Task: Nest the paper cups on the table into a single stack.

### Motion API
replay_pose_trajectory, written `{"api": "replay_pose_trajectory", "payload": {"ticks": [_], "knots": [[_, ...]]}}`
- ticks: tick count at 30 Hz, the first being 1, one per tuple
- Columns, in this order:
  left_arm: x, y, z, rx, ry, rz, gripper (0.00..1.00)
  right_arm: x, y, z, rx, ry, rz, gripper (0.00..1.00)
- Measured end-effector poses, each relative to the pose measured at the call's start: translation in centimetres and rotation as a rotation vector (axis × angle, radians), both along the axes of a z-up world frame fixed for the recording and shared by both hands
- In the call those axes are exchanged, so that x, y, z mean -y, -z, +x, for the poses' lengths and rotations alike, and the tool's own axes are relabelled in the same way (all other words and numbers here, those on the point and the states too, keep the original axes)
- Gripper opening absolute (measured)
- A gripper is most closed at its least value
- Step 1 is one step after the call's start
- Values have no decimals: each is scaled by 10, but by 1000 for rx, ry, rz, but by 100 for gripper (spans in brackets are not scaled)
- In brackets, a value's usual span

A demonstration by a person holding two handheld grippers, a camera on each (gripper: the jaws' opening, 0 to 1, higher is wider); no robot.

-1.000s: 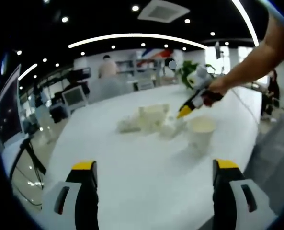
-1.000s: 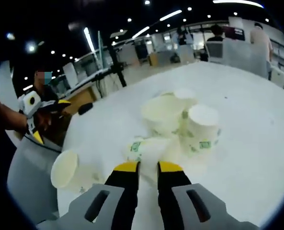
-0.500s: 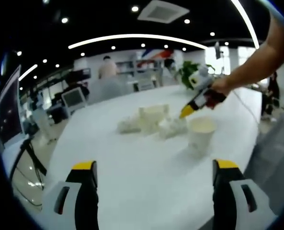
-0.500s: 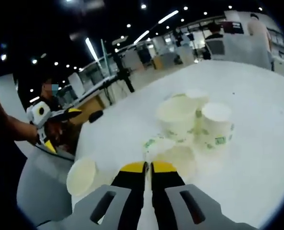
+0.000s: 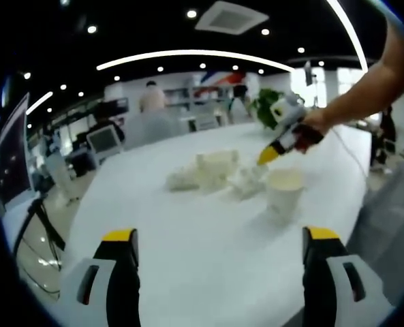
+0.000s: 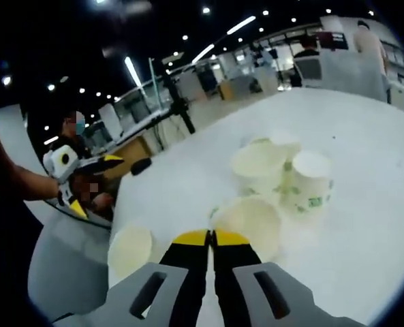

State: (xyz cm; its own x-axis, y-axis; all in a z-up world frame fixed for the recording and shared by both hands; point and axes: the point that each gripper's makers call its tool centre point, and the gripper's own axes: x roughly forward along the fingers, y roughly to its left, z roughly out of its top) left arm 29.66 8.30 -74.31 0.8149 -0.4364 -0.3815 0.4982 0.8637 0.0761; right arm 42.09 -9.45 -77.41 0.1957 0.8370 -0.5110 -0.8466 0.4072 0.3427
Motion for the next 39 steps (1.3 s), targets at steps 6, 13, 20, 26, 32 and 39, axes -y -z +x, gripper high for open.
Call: {"api": "replay_pose_trajectory", "payload": {"ticks": [6,13,20,26,32,39], "knots": [[-1,0,0,-14,-9,-22,99,2,-8,3,27,-14,-58,0],[-4,-2,0,-27,-31,-64,99,11,-18,4,90,-72,-213,0],[1,-1,-1,-26,-6,-52,99,16,-46,18,153,-100,-315,0],[-1,-1,0,-22,-12,-55,99,15,-68,26,180,-130,-380,0],[-1,0,0,-23,-13,-52,99,14,-90,35,195,-196,-477,0],[-2,1,1,-32,-19,-57,99,12,-101,35,200,-275,-639,0]]}}
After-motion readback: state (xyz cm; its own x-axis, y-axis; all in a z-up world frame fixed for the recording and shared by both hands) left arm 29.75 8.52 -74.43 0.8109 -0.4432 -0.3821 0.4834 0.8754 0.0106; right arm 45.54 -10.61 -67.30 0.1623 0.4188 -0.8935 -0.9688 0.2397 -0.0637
